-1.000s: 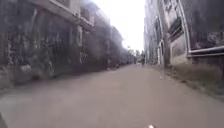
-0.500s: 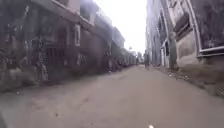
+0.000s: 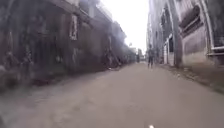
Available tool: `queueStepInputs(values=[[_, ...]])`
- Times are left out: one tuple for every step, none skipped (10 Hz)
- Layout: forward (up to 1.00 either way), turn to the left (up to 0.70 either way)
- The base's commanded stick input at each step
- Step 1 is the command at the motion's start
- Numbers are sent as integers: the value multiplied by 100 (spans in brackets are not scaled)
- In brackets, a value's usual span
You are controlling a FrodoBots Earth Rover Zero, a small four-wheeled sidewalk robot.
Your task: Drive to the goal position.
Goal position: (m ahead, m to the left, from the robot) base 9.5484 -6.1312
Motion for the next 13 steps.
queueStepInputs(values=[[100, -14], [100, -14], [100, -14], [100, -9], [100, 0], [100, 0], [100, 0], [100, 0], [100, 0], [100, -8], [100, -14], [100, -14], [100, -14]])
